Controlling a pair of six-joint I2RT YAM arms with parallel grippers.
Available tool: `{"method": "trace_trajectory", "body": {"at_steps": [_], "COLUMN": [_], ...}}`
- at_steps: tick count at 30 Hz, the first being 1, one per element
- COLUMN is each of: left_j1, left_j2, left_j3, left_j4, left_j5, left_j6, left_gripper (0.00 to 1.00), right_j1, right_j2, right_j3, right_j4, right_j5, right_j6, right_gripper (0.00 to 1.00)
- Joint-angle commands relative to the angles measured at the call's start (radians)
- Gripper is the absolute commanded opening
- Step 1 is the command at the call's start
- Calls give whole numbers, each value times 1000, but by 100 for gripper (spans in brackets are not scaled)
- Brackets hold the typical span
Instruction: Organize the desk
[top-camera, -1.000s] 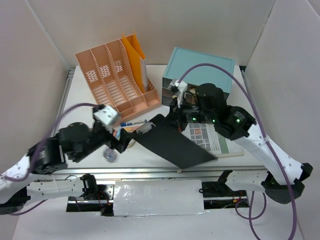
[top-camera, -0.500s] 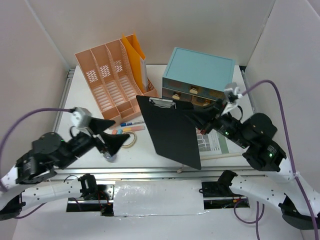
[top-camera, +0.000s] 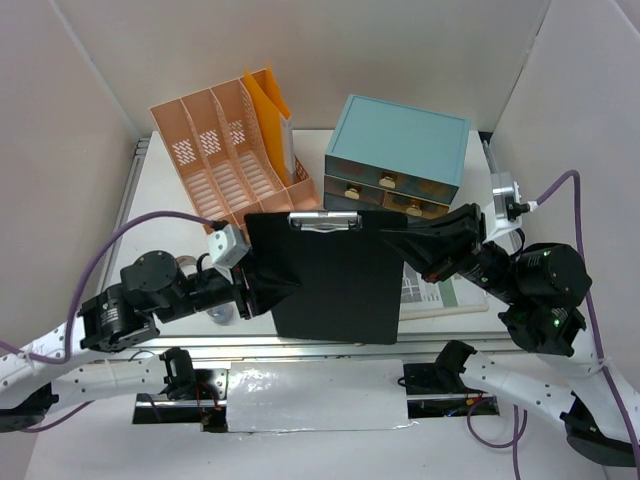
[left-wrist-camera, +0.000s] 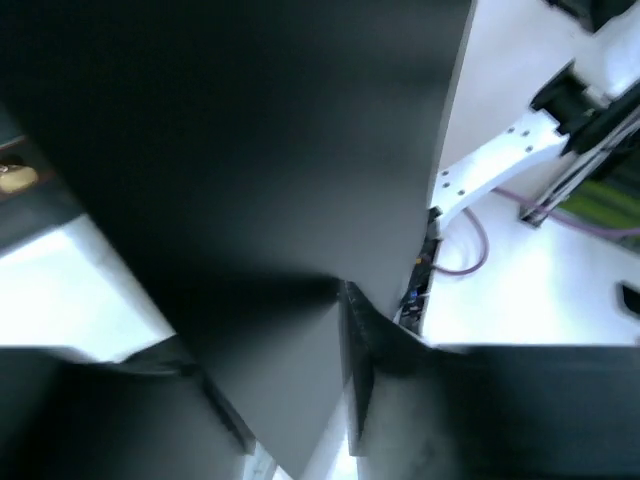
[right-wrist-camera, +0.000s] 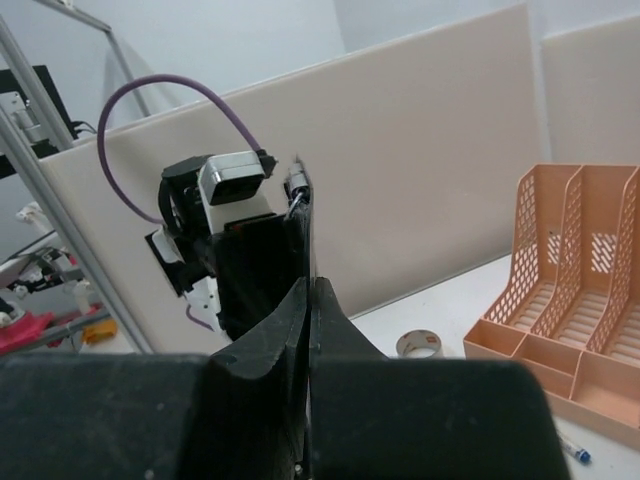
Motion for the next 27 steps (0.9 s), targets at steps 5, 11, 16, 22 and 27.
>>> {"method": "trace_trajectory", "body": {"at_steps": [5, 11, 16, 22, 27], "left_j1": [-2, -2, -2, -2, -2], "left_j2": [-93, -139, -54, -25, -1], "left_j3": [-3, 31, 167, 203, 214], "left_j4": [104, 2, -192, -286, -353], "left_j5": [131, 291, 389, 441, 423], "left_j6": [64, 136, 216, 259, 284], "left_gripper": [0, 0, 0, 0, 0], "right_j1": [3, 2, 2, 2, 2], "right_j2": [-9, 49, 151, 217, 209], "right_j3": [-6, 53, 259, 394, 421], "right_j4": [91, -59, -424, -682, -734], "right_j5": [24, -293, -430, -556, -585], "right_j6": [-5, -209, -393, -535, -536], "right_gripper": [0, 83, 81, 70, 61]}}
